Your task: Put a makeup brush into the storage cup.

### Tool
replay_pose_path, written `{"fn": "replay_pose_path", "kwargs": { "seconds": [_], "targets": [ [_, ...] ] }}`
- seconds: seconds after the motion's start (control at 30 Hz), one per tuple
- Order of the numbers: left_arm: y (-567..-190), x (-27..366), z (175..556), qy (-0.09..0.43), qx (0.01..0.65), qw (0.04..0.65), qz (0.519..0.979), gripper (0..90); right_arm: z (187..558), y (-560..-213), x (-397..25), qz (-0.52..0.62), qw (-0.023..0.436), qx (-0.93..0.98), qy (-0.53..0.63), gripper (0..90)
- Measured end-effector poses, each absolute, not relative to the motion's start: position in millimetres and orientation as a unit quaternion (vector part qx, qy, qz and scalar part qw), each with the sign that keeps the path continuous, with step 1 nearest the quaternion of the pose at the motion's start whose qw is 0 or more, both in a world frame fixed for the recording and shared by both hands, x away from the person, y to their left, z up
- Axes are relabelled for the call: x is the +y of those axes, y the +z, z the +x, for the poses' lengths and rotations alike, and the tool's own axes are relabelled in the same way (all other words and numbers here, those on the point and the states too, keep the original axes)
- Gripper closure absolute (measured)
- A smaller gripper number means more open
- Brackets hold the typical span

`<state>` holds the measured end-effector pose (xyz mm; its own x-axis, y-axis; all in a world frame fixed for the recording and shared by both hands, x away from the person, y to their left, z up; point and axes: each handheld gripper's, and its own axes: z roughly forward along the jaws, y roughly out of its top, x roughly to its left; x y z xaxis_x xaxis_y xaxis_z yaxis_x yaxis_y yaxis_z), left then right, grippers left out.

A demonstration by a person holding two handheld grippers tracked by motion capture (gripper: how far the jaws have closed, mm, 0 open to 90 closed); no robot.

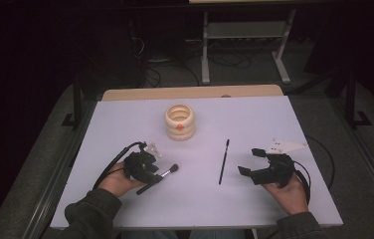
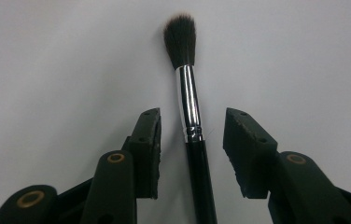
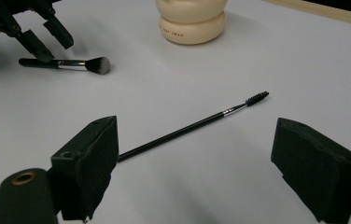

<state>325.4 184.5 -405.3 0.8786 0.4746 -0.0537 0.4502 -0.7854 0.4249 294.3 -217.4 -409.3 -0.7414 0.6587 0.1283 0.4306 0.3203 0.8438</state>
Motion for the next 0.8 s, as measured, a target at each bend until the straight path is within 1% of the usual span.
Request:
{"fn": "replay_pose_path", "kwargs": {
  "seconds": [0.23, 0.67, 0.8],
  "targets": [
    [-410, 180, 327, 0.021, 0.249, 0.205, 0.946, 62.0, 294, -409, -217, 0.339, 0.12, 0.804, 0.474, 13.9],
    [-415, 175, 328, 0.012, 0.253, 0.181, 0.95, 66.9, 295, -410, -217, 0.336, 0.12, 0.805, 0.474, 14.0],
    [-417, 173, 328, 0.012, 0.256, 0.165, 0.953, 68.1, 294, -410, -217, 0.336, 0.12, 0.805, 0.473, 13.9]
  ]
}}
